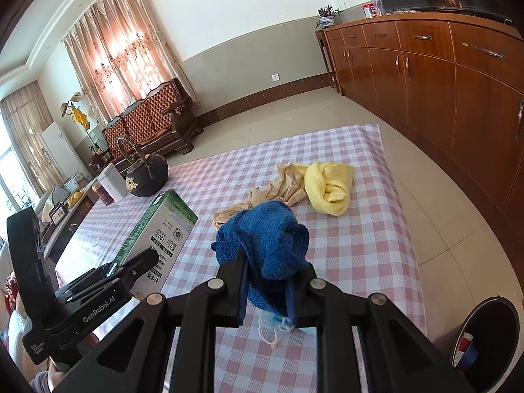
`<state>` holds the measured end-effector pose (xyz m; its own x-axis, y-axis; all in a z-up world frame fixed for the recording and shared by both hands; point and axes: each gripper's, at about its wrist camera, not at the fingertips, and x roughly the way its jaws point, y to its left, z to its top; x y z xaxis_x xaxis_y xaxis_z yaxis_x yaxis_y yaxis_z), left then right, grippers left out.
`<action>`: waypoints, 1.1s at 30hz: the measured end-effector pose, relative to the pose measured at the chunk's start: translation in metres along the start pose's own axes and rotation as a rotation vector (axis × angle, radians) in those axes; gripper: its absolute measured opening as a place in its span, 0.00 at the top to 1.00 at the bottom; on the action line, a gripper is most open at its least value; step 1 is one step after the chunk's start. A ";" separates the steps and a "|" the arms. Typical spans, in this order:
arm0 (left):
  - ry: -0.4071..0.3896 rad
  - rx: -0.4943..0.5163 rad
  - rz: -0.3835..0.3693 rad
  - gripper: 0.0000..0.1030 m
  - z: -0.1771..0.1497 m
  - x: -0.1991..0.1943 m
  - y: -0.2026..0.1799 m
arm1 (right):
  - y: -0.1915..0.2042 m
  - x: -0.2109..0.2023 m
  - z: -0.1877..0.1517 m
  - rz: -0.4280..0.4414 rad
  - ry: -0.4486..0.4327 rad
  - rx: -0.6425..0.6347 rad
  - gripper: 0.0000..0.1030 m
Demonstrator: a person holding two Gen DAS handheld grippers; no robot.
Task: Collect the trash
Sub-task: 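Carry the green carton and blue towel over the black bin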
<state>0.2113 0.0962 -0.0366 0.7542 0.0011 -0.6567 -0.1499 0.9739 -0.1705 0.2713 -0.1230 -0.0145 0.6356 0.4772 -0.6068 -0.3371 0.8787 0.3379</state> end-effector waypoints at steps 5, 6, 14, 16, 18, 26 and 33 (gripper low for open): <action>0.005 0.032 -0.046 0.62 -0.010 -0.015 -0.027 | -0.008 -0.030 -0.017 -0.014 -0.007 0.005 0.81; 0.007 0.039 -0.054 0.62 -0.012 -0.017 -0.031 | -0.011 -0.037 -0.020 -0.019 -0.009 0.007 0.81; 0.012 0.109 -0.138 0.63 -0.026 -0.034 -0.084 | -0.045 -0.092 -0.038 -0.069 -0.057 0.053 0.81; 0.015 0.130 -0.163 0.63 -0.030 -0.036 -0.100 | -0.056 -0.107 -0.041 -0.091 -0.072 0.068 0.81; 0.021 0.151 -0.191 0.63 -0.033 -0.037 -0.116 | -0.069 -0.121 -0.044 -0.118 -0.088 0.084 0.81; 0.066 0.234 -0.314 0.63 -0.055 -0.037 -0.187 | -0.132 -0.175 -0.068 -0.232 -0.127 0.178 0.81; 0.138 0.316 -0.416 0.63 -0.086 -0.030 -0.253 | -0.195 -0.216 -0.102 -0.343 -0.141 0.281 0.81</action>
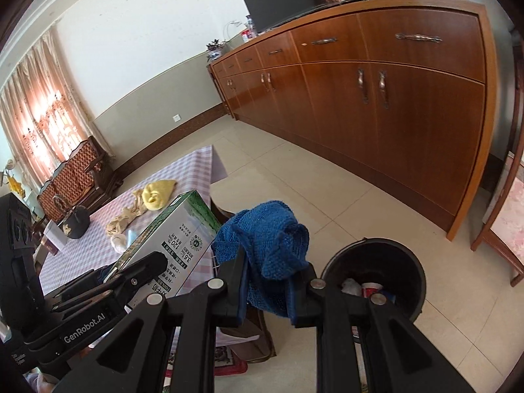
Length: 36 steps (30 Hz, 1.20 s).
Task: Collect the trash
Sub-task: 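Carry the green carton and blue towel over the black bin, then open both tools to drop the carton and towel into the bin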
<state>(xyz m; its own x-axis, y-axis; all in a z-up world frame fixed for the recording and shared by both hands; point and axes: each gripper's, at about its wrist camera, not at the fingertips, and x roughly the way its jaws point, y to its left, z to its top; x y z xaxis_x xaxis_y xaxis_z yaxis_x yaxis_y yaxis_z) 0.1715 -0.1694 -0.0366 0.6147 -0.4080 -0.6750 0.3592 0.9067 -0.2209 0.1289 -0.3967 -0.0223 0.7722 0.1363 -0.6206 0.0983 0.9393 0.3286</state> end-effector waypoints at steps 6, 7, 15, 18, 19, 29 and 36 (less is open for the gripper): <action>0.079 0.042 -0.055 0.63 -0.011 0.040 -0.039 | -0.061 0.000 -0.009 -0.085 0.018 0.082 0.81; 0.091 0.047 -0.057 0.63 -0.013 0.047 -0.044 | -0.070 0.002 -0.010 -0.097 0.027 0.095 0.81; 0.200 0.048 -0.069 0.63 -0.029 0.110 -0.071 | -0.131 0.035 -0.016 -0.154 0.105 0.205 0.81; 0.237 0.050 -0.068 0.63 -0.034 0.132 -0.078 | -0.148 0.054 -0.016 -0.173 0.137 0.238 0.81; 0.249 0.052 -0.062 0.63 -0.036 0.139 -0.080 | -0.155 0.060 -0.016 -0.179 0.149 0.249 0.81; 0.352 0.027 -0.050 0.51 -0.044 0.198 -0.082 | -0.192 0.126 -0.020 -0.244 0.286 0.290 0.54; 0.329 0.017 -0.048 0.28 -0.031 0.197 -0.082 | -0.199 0.111 -0.013 -0.316 0.217 0.315 0.38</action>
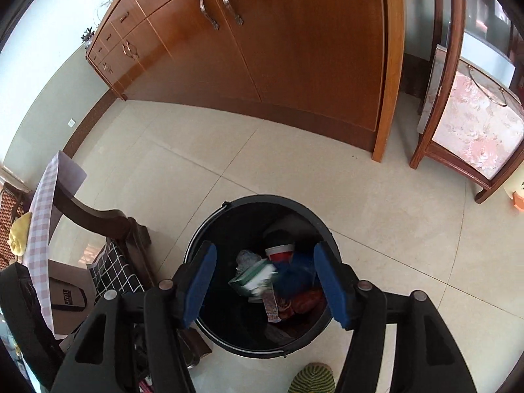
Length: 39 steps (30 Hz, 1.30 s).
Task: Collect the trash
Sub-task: 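Open both tools to drop the carton and towel into the bin, then move both tools back over the table toward the white cloth and mask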
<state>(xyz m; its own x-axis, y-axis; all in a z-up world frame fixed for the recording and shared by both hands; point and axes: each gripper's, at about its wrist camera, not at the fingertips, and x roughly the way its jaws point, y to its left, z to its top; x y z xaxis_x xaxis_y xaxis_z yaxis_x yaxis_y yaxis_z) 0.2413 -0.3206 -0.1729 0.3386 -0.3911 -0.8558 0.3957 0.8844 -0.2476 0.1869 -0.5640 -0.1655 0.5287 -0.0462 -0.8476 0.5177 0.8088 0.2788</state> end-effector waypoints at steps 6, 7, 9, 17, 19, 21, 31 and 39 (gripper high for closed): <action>-0.085 0.053 0.033 0.28 0.001 -0.047 -0.006 | 0.004 -0.034 -0.003 0.024 -0.070 0.001 0.38; -0.090 0.056 0.034 0.28 0.001 -0.055 -0.006 | 0.006 -0.040 -0.004 0.030 -0.079 -0.002 0.38; -0.112 0.059 0.032 0.28 -0.001 -0.071 -0.007 | 0.011 -0.052 -0.008 0.047 -0.095 -0.006 0.38; -0.219 0.073 0.076 0.28 -0.010 -0.134 0.002 | 0.038 -0.102 -0.031 0.116 -0.146 -0.059 0.31; -0.242 0.064 0.091 0.28 -0.013 -0.147 0.007 | 0.047 -0.112 -0.037 0.141 -0.156 -0.072 0.31; -0.259 0.047 0.103 0.28 -0.016 -0.160 0.016 | 0.057 -0.120 -0.043 0.156 -0.165 -0.091 0.30; -0.338 -0.045 0.175 0.28 -0.036 -0.214 0.068 | 0.122 -0.150 -0.067 0.249 -0.203 -0.207 0.28; -0.379 -0.140 0.265 0.28 -0.056 -0.240 0.125 | 0.191 -0.153 -0.090 0.317 -0.212 -0.352 0.23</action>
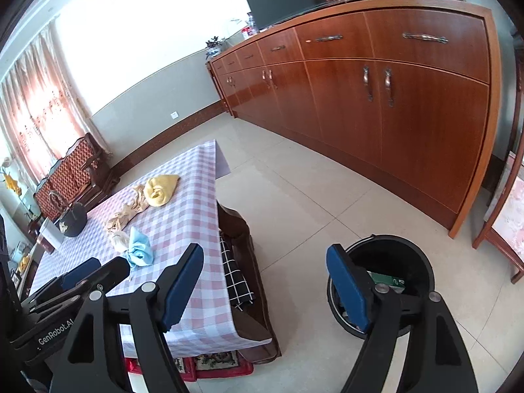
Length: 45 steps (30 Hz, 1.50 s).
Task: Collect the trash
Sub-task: 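Move both tools back over the table toward the white cloth and mask, then grasp the white crumpled cloth with the left tool while the right tool grasps the blue mask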
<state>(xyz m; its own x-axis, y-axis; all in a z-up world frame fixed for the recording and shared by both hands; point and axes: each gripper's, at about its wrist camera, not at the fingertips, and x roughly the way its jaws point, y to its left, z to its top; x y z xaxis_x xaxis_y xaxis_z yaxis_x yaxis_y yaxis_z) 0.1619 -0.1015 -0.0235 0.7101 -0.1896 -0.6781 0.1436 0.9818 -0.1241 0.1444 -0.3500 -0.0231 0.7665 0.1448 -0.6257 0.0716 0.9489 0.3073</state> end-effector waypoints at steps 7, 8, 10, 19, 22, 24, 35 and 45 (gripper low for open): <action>-0.012 -0.086 0.102 0.28 -0.005 -0.002 0.060 | 0.057 0.024 -0.005 0.094 0.024 -0.106 0.23; -0.012 -0.098 0.115 0.28 -0.005 -0.001 0.068 | 0.063 0.027 -0.006 0.105 0.030 -0.117 0.23; -0.012 -0.121 0.138 0.28 -0.006 0.000 0.082 | 0.075 0.035 -0.008 0.126 0.044 -0.132 0.23; -0.015 -0.185 0.217 0.28 -0.008 0.008 0.129 | 0.123 0.072 -0.015 0.189 0.101 -0.190 0.23; -0.013 -0.202 0.224 0.28 -0.007 0.013 0.141 | 0.139 0.086 -0.017 0.209 0.119 -0.214 0.23; -0.011 -0.212 0.232 0.28 -0.006 0.016 0.148 | 0.149 0.095 -0.019 0.223 0.133 -0.226 0.23; 0.001 -0.242 0.265 0.28 -0.003 0.033 0.178 | 0.198 0.145 -0.032 0.255 0.207 -0.321 0.23; 0.021 -0.243 0.253 0.28 0.003 0.053 0.184 | 0.199 0.186 -0.030 0.166 0.238 -0.348 0.23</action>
<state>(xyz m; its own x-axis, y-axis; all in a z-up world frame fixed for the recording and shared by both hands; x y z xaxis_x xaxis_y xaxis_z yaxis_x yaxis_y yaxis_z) 0.2280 0.0689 -0.0806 0.6873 0.0577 -0.7241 -0.2052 0.9717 -0.1173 0.2827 -0.1262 -0.0999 0.5785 0.3252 -0.7481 -0.2902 0.9391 0.1839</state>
